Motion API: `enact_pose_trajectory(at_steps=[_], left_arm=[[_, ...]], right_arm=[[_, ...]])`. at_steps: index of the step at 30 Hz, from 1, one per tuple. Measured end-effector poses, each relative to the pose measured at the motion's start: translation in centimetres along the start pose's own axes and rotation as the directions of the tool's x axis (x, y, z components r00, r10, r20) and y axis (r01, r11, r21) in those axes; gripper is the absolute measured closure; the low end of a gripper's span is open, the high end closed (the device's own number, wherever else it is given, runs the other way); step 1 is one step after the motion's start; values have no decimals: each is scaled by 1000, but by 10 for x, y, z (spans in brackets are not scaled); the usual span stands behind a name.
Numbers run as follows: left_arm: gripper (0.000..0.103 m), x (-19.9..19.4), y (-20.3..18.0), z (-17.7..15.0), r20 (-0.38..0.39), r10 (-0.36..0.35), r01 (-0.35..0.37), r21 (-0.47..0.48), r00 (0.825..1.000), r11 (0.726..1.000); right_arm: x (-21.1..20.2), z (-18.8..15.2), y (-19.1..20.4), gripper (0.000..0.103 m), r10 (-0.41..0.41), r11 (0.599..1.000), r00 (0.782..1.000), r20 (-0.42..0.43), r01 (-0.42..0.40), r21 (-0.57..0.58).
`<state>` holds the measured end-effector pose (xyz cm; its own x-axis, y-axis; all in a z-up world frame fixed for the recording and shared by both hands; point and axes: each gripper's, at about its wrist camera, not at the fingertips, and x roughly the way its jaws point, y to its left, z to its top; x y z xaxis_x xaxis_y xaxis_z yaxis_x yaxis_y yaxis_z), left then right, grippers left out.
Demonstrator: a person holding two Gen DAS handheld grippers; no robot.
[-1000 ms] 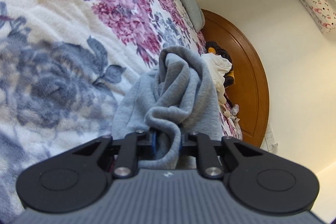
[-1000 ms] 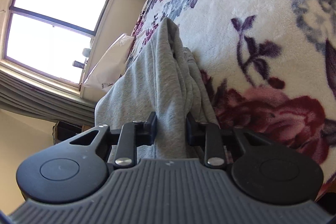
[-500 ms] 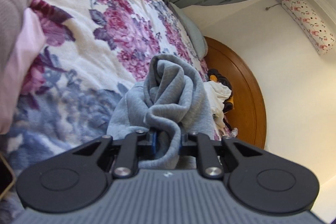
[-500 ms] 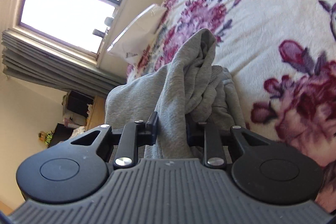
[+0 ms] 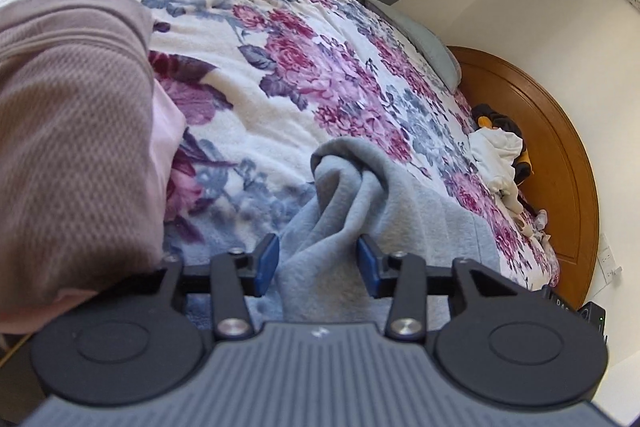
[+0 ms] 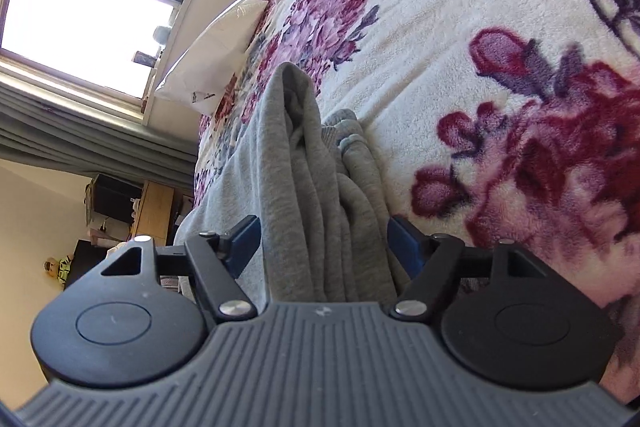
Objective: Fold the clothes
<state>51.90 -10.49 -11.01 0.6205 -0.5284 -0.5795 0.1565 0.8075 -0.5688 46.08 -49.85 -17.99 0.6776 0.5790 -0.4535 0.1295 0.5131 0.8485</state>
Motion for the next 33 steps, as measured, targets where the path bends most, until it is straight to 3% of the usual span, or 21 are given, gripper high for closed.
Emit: enact_pose_trajectory(at_steps=[4, 11, 14, 15, 16, 19, 26, 30, 33], left_arm=[[52, 10, 11, -7, -16, -20, 19, -49, 1000, 999], [45, 26, 29, -18, -49, -90, 79, -184, 995, 980], [45, 32, 35, -24, -51, -114, 99, -232, 992, 968], [50, 32, 34, -26, -47, -124, 110, -230, 991, 967], [68, 32, 34, -27, -43, -135, 122, -228, 990, 966], [80, 28, 31, -29, -27, -188, 178, -224, 982, 958], [83, 0, 31, -25, 35, -266, 265, -281, 963, 922], [83, -39, 21, -12, 113, -298, 317, -246, 948, 916], [83, -85, 13, 3, 218, -302, 346, -205, 928, 916]], right_arm=[[19, -6, -9, 17, 16, 999, 999, -32, -15, 36], [22, -10, -9, 15, 32, 999, 999, -33, -31, 35], [23, -13, -9, 25, 36, 999, 999, -32, -35, 30], [24, -15, -9, 37, 39, 999, 999, -32, -38, 29], [24, -16, -9, 44, 43, 999, 999, -31, -42, 29], [23, -20, -7, 52, 50, 999, 999, -21, -49, 19], [8, -25, 24, 67, 74, 996, 997, 12, -73, -47], [-1, -24, 58, 68, 135, 986, 991, 19, -132, -104], [-5, -22, 100, 68, 214, 964, 977, 15, -208, -167]])
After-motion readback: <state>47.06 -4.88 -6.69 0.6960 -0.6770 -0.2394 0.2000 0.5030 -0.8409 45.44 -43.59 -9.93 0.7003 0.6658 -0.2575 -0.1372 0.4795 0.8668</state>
